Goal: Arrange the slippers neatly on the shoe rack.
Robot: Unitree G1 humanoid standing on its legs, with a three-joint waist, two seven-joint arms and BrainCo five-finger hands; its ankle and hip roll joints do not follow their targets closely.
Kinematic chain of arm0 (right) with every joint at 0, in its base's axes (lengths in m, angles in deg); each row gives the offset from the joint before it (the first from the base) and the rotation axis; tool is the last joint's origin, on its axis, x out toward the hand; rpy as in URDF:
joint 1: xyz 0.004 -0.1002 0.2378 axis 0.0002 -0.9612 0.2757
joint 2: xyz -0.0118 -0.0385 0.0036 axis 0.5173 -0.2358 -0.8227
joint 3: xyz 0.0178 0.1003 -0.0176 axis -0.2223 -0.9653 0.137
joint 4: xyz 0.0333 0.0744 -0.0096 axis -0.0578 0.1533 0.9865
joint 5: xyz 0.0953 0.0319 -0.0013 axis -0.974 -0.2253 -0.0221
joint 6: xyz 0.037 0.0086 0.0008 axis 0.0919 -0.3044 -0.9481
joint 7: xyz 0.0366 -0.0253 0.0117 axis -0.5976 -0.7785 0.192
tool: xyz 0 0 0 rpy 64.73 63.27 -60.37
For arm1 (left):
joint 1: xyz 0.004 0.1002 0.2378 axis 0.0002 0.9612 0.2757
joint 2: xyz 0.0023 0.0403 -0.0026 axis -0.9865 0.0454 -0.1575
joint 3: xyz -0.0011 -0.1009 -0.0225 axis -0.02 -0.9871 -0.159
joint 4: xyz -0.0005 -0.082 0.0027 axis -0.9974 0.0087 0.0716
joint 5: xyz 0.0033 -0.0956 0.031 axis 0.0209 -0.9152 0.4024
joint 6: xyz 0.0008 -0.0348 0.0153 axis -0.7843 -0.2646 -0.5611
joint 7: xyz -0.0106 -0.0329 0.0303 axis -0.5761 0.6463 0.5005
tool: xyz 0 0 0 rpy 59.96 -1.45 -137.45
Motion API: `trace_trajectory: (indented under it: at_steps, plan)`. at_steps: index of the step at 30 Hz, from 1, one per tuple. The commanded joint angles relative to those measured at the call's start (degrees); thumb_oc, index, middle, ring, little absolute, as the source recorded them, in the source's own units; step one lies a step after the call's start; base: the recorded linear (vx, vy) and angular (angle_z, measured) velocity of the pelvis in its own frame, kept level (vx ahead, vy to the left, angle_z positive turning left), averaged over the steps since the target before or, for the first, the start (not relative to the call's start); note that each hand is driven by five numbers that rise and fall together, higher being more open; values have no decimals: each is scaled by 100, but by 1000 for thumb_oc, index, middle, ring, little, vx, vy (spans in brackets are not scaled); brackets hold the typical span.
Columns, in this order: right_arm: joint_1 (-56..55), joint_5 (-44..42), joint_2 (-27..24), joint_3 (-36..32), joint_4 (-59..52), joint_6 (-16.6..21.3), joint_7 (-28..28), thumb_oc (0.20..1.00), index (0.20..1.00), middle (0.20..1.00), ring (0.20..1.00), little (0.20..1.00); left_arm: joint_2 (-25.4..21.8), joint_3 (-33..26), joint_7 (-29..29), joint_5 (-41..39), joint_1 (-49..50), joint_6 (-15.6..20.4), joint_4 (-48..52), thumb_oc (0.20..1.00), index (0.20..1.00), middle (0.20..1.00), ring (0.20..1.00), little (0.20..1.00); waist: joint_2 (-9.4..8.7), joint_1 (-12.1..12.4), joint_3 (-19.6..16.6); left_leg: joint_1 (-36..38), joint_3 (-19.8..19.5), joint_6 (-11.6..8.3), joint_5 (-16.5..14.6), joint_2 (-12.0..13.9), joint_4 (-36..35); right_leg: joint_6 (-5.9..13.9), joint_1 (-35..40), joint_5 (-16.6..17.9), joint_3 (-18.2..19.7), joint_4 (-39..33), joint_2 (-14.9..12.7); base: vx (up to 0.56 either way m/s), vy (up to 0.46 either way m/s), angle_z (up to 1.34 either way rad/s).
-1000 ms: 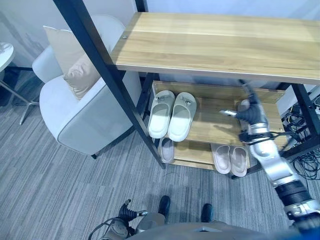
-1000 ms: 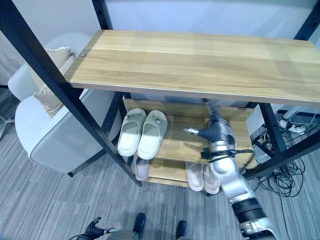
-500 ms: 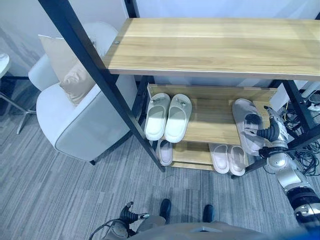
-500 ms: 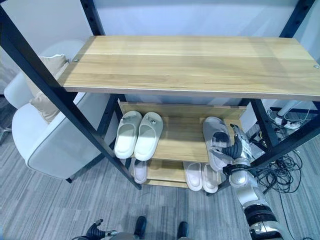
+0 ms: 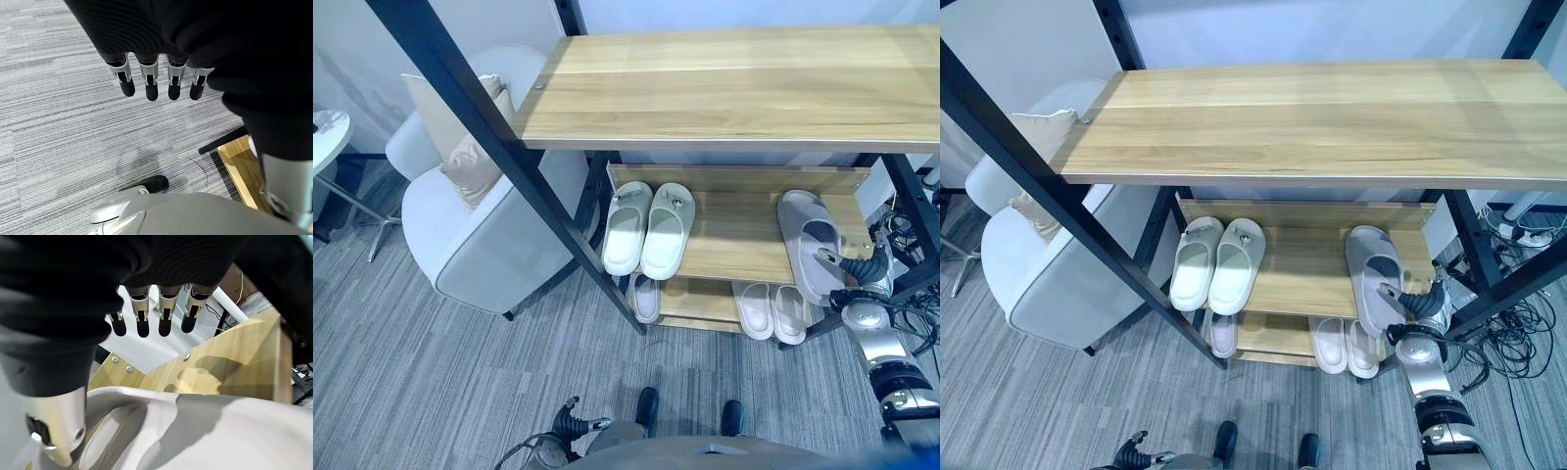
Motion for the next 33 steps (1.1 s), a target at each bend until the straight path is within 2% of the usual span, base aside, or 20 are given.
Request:
trace_trajectory:
  at_steps: [1,9,13,15,16,22,27,33]
  plan:
    - [521,-492,-213,-218,152,270,-143,1000,1000,1000,1000,1000,146,334,116,-14,-132,-2,-472,1000,1000,1000,1000,1000,-224,131,153,11,335,-95,-466,-99,42,508,356,-439,-52,67,-440,0,0,0]
    - [983,-627,-544,-93,455,228,-104,1000,1000,1000,1000,1000,154,324,179,-104,-131,5,-505,1000,1000,1000,1000,1000,-152,212,308,-262,309,-123,-370,-136,42,524,121,-379,-64,67,-481,0,0,0]
    - [1246,-311,-784,57,471,178,-186,1000,1000,1000,1000,1000,151,342,199,-126,-188,61,-461,1000,1000,1000,1000,1000,-116,262,411,-403,269,-154,-295,-167,42,538,22,-338,-115,67,-509,0,0,0]
    - [1299,103,-932,206,301,113,-201,526,526,526,526,526,132,351,220,-102,-226,97,-386,1000,1000,1000,1000,1000,-119,282,449,-444,233,-168,-285,-176,42,539,17,-326,-177,67,-513,-14,-1,5]
    - [1314,239,-943,249,300,110,-225,200,200,200,200,200,126,359,235,-87,-255,117,-353,1000,1000,1000,1000,1000,-123,282,462,-448,207,-169,-281,-178,42,538,34,-331,-201,67,-515,-7,-10,17]
    - [1183,564,-812,269,72,58,-383,200,200,200,200,200,117,371,325,-34,-376,132,-264,1000,1000,1000,1000,1000,-167,268,493,-389,154,-176,-302,-169,42,540,133,-347,-281,67,-537,-3,0,11]
    - [459,1027,-639,-78,-647,33,-584,200,200,200,200,200,128,239,352,148,-375,66,-314,1000,1000,1000,1000,1000,-214,146,460,-280,181,-145,-386,-157,42,544,220,-361,-274,67,-544,-9,10,4]
    - [-401,1480,-493,-340,-1828,38,-367,200,200,200,200,200,63,-50,326,322,-258,-2,-402,1000,1000,1000,1000,1000,-291,-34,347,-28,283,-91,-528,-123,42,536,373,-380,-158,67,-521,-11,6,-5]
